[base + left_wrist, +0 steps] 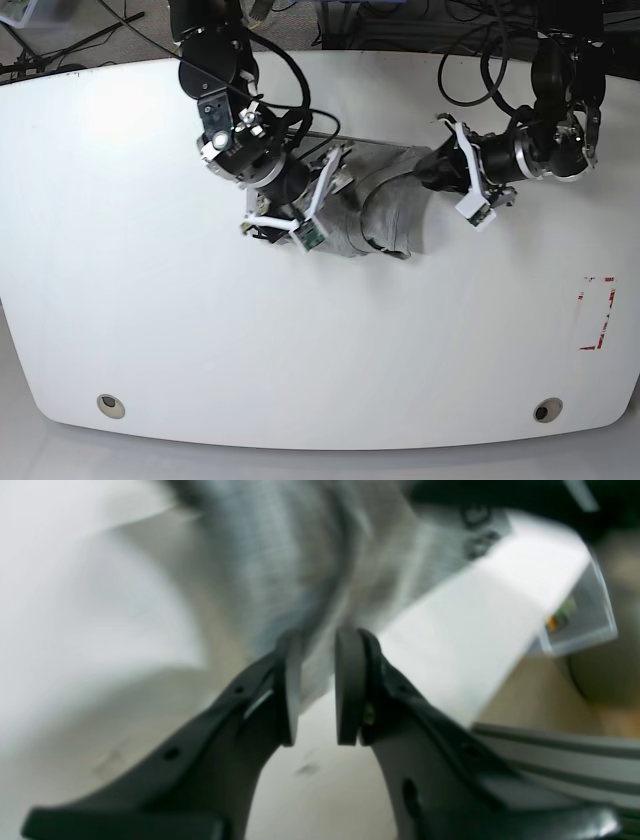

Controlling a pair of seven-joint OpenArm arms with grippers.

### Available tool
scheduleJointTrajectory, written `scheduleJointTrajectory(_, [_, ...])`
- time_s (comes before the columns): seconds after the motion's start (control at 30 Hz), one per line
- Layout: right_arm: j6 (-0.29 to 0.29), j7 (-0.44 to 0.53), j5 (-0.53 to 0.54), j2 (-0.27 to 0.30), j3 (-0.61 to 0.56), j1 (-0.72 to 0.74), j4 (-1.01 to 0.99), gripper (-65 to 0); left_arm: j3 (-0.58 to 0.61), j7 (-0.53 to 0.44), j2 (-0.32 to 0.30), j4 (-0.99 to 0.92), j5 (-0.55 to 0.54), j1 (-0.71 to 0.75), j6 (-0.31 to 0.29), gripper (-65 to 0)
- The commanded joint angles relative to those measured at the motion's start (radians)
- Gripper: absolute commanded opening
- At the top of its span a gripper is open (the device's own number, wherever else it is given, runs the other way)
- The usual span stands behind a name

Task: Fold the T-shirt properly
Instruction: 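Grasp the bundle sides with both grippers and rotate it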

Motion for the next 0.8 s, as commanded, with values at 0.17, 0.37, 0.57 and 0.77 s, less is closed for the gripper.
scheduleJointTrajectory(0.17, [0.008,0.025,0.17,0.117,0.149,0.157,-0.168,-30.1,0.125,-0.015,0.088,0.02,0.137,-0.014,-0.003,-53.6])
scheduleJointTrajectory(0.37, [0.014,0.061,0.183,0.194,0.154,0.277,-0.401,-47.2,0.242,-0.015,0.1,0.016,0.239,-0.008,-0.003,-53.6])
scheduleJointTrajectory(0.57, [0.083,0.133,0.182,0.224,0.152,0.331,-0.568,-48.4,0.269,-0.015,0.099,0.014,0.295,0.024,-0.003,-53.6])
scheduleJointTrajectory(0.77, [0.111,0.219,0.182,0.237,0.094,0.341,-0.663,-48.4,0.268,-0.015,0.096,0.008,0.379,0.023,-0.003,-53.6])
